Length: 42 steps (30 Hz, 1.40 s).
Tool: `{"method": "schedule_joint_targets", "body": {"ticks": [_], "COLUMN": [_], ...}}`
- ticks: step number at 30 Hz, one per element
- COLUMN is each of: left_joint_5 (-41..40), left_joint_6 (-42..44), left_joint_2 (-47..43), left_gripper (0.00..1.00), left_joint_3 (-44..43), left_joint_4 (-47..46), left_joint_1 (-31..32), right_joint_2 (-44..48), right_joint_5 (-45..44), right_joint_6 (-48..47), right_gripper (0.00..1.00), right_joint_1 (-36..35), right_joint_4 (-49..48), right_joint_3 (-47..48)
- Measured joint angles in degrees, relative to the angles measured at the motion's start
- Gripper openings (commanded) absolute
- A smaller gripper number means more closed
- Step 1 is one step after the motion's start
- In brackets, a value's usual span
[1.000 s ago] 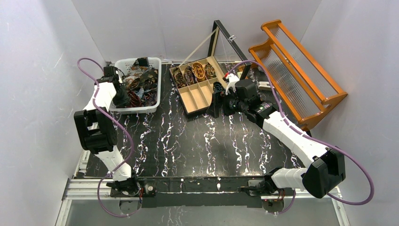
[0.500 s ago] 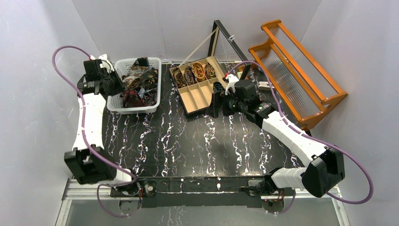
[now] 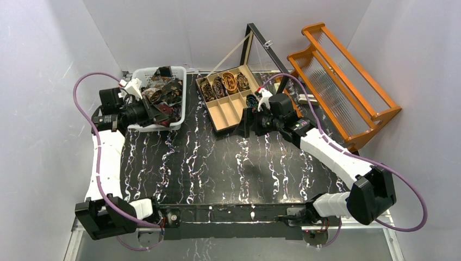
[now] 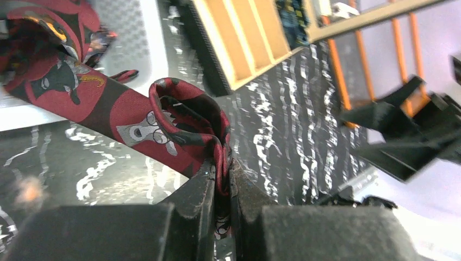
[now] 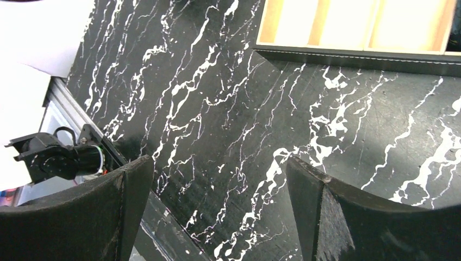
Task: Roll the ties
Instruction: Pick up the tie from the bin, then place the tie at the center of the board.
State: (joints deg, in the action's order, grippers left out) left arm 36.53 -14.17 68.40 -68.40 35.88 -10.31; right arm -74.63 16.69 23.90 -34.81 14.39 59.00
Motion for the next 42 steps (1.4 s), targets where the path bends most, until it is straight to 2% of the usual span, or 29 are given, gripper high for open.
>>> {"method": "schedule_joint_targets", "body": {"ticks": [6,10,13,18,21,24,25,27,30,31,37,42], "left_joint_5": [7.6,7.4,5.9,2.5,-1.4,-6.3,-8.0,-10.8,-13.8,-15.0,-27.4,-41.4], "left_joint_6": [-1.5,-5.4,-10.2,-16.3,-18.6,-20.0,-20.3,-21.2,-22.5,-22.0,-21.9,-25.4], "left_joint_2": [-5.0,-9.2,-12.3,-15.3,-14.2,-9.0,-6.8,-2.2,2.6,2.9,-4.3,-11.8], "left_gripper": [0.00,0.00,0.00,0.00,0.00,0.00,0.12,0.53,0.89,0.97,0.98,0.98], "left_joint_3": [1.4,6.1,10.3,13.9,16.7,19.5,20.1,21.5,22.9,23.1,22.9,23.4], "left_joint_4": [-1.8,-5.6,-10.0,-17.0,-21.4,-25.5,-26.6,-29.2,-31.3,-31.0,-25.8,-17.9], "left_joint_1": [5.5,16.7,25.6,34.7,42.7,53.1,56.2,61.1,64.2,64.2,64.2,64.2], "right_joint_2": [0.0,0.0,0.0,0.6,1.1,1.8,2.0,2.4,2.9,3.0,3.0,1.7], "right_joint_5": [1.3,1.3,1.0,-1.3,-3.8,-6.8,-7.7,-9.1,-10.4,-10.5,-8.7,-1.4], "right_joint_6": [1.6,2.3,2.8,3.0,2.9,2.8,2.7,2.7,2.5,2.3,1.4,1.4], "right_gripper": [0.99,0.99,0.99,0.99,0.99,0.99,0.99,0.99,0.99,0.99,0.99,0.93], "right_joint_1": [0.0,0.0,0.0,0.0,0.0,0.0,0.0,0.0,0.0,0.0,0.0,-0.3], "right_joint_4": [-1.9,-2.8,-2.9,-3.5,-3.2,-2.5,-2.3,-2.0,-1.6,-1.3,-0.9,-1.9], "right_joint_3": [-0.8,-0.8,-0.8,-2.5,-3.1,-3.3,-3.3,-3.4,-3.6,-3.6,-4.9,-7.2]}}
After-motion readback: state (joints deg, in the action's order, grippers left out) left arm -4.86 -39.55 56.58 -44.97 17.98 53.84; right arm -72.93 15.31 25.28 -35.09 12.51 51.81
